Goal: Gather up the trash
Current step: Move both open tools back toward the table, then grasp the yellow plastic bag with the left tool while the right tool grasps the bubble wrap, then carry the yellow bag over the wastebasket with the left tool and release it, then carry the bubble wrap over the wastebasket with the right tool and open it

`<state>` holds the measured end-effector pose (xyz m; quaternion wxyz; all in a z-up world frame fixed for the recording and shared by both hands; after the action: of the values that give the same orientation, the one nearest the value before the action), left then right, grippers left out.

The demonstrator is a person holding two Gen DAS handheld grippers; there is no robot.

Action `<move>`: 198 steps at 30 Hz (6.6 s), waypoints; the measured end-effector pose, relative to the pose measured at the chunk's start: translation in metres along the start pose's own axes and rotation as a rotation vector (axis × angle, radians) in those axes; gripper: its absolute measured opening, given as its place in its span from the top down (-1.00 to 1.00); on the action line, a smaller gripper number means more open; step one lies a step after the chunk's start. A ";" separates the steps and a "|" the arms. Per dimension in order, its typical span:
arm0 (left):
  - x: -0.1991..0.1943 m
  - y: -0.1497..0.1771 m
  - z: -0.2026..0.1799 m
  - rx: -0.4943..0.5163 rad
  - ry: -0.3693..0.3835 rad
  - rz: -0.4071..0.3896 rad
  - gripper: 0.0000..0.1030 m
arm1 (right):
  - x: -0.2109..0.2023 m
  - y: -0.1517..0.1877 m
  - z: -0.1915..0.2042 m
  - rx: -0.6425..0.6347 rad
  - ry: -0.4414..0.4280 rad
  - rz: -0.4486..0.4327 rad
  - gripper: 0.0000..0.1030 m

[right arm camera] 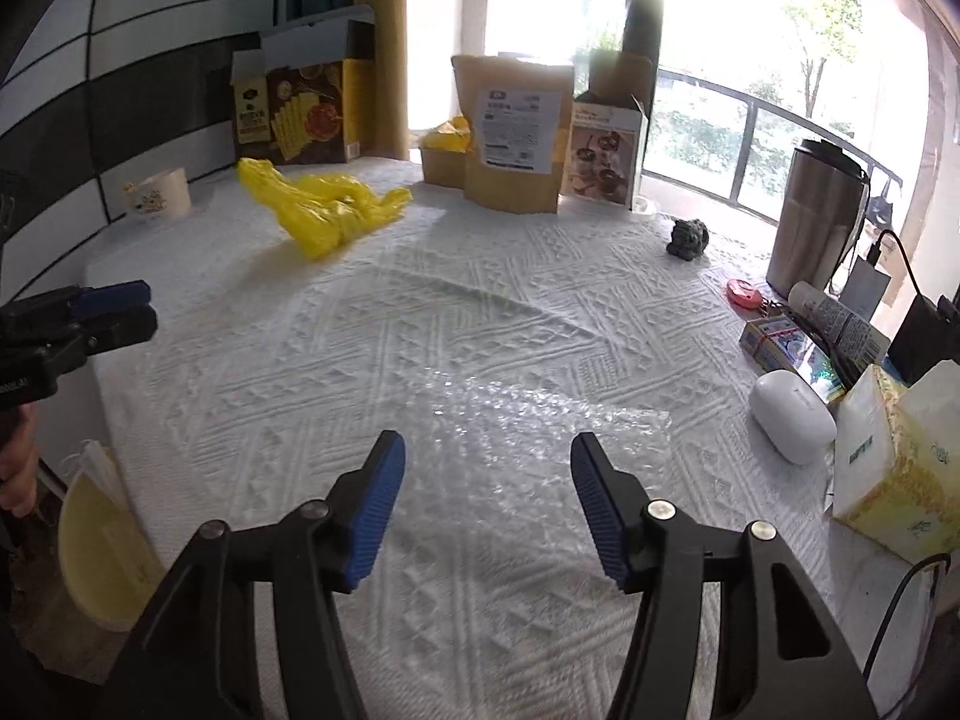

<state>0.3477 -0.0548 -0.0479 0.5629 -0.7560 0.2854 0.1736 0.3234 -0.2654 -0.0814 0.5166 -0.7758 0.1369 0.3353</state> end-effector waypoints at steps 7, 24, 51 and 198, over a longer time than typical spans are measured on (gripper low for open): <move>0.016 -0.008 0.004 0.004 -0.003 0.013 -0.02 | 0.023 0.003 -0.002 -0.004 0.037 0.119 -0.07; 0.035 -0.052 0.013 0.072 -0.085 -0.028 -0.06 | 0.002 -0.024 0.012 -0.014 -0.040 -0.048 0.83; 0.046 -0.103 0.047 -0.025 -0.113 -0.137 0.89 | -0.026 -0.054 -0.012 0.039 -0.038 -0.184 0.83; -0.219 0.170 0.236 -0.416 -0.265 -0.042 -0.05 | 0.002 0.028 0.370 -0.243 -0.617 0.066 0.35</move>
<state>0.0848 0.1870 -0.1204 0.4311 -0.8320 0.1513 0.3147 0.1691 0.0532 -0.1913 0.4262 -0.6890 -0.0421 0.5847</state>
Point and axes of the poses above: each gripper's, at about its wrist camera, not at the fingertips, and x roughly the way its jaws point, z to its left, y to its underside, the point moved 6 cm from there along x, roughly the way its jaws point, and after that the axes turned 14 degrees about -x, right-handed, at the moved point
